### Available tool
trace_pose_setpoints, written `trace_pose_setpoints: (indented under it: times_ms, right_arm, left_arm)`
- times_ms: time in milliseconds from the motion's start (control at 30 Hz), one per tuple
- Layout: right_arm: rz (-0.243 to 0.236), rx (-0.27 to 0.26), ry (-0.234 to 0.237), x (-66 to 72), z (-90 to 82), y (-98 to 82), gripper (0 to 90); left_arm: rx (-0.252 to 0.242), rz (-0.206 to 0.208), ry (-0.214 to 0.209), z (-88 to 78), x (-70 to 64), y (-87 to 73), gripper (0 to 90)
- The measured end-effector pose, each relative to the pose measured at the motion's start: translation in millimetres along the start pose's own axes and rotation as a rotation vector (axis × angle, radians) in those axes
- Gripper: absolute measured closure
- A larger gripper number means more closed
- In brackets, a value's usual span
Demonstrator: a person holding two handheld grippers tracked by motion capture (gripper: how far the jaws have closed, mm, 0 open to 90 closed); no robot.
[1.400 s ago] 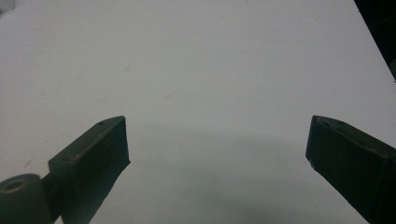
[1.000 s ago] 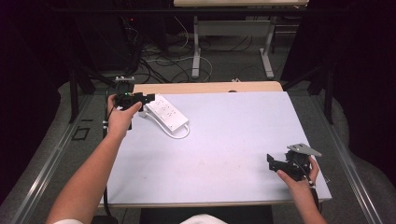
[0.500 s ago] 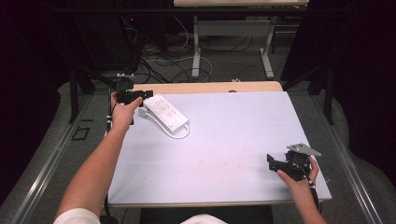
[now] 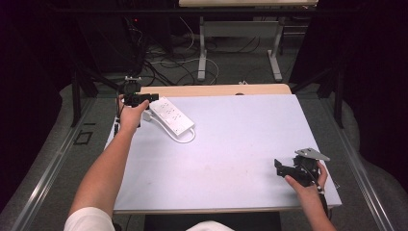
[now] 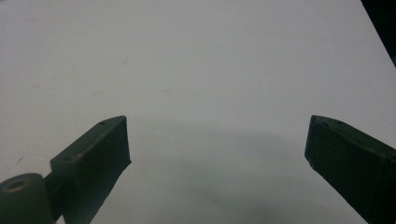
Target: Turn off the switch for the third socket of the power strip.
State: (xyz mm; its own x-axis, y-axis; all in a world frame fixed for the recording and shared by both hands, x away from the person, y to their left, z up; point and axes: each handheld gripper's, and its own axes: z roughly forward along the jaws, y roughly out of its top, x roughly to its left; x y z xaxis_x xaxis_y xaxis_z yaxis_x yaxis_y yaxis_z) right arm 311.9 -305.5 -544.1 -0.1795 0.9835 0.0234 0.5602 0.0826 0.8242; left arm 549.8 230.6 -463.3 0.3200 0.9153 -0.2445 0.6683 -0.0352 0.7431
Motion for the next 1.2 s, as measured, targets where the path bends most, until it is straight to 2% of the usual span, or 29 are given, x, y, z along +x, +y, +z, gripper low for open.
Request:
trace_pose_setpoints:
  times_ms: [33, 100, 200, 300, 367, 633, 700, 767, 867, 900, 933, 1067, 1100, 1133, 1167, 1200]
  right_arm:
    - [0.001, 0.000, -0.001, 0.1, 0.0, 0.0, 6.1]
    - [0.002, 0.001, -0.001, 0.1, 0.0, 0.0, 6.1]
    - [0.001, 0.001, 0.005, 0.0, 0.5, -0.2, 6.1]
    - [0.003, 0.009, 0.013, 0.0, 0.7, -0.4, 6.1]
    - [0.004, 0.010, 0.014, 0.0, 0.7, -0.5, 6.2]
    - [0.005, 0.013, 0.020, 0.1, 1.8, -0.6, 6.2]
    - [0.009, 0.012, 0.019, 0.9, 1.6, -0.4, 6.2]
    - [0.004, 0.011, 0.019, 0.5, 1.7, -0.4, 6.2]
    - [0.008, 0.005, 0.008, 0.6, 2.1, -0.6, 6.2]
    - [0.009, 0.006, 0.009, 0.5, 2.0, -0.6, 6.2]
    - [0.009, 0.006, 0.010, 0.5, 2.0, -0.6, 6.2]
    - [0.010, 0.014, 0.017, 0.0, 1.3, -0.7, 6.2]
    - [0.010, 0.014, 0.017, 0.0, 1.3, -0.7, 6.2]
    - [0.010, 0.007, 0.008, 0.2, 1.8, -0.9, 6.2]
    - [0.015, 0.015, 0.016, 0.0, 1.1, -0.8, 6.2]
    - [0.015, 0.015, 0.016, 0.0, 1.1, -0.8, 6.2]
  left_arm:
    - [-0.014, 0.007, 0.007, 3.4, 0.0, -0.7, 53.9]
    - [0.009, 0.015, 0.015, 5.6, 1.2, -0.7, 54.0]
    - [0.013, 0.017, 0.024, 10.3, 4.2, -1.6, 54.3]
    - [0.002, 0.004, 0.030, 15.2, 6.6, -3.5, 55.3]
    - [0.022, 0.003, 0.034, 16.3, 8.9, -3.5, 55.4]
    - [-0.002, -0.006, 0.035, 23.7, 15.8, -5.8, 59.7]
    - [0.005, -0.005, 0.033, 24.3, 17.7, -5.6, 61.2]
    - [-0.016, 0.000, 0.039, 27.6, 19.2, -6.7, 61.9]
    - [-0.015, 0.010, 0.045, 30.5, 21.9, -7.1, 64.1]
    - [0.002, 0.010, 0.048, 30.3, 22.4, -6.7, 64.8]
    - [-0.025, -0.004, 0.052, 33.3, 21.9, -8.1, 65.9]
    - [0.002, 0.007, 0.057, 38.2, 23.4, -10.1, 70.8]
    - [-0.002, -0.006, 0.056, 40.8, 22.5, -11.4, 70.8]
    - [0.026, 0.003, 0.056, 41.1, 23.1, -11.1, 71.4]
    - [0.011, 0.003, 0.061, 43.9, 23.2, -12.7, 74.3]
    - [0.017, -0.001, 0.066, 45.1, 23.2, -13.1, 74.3]
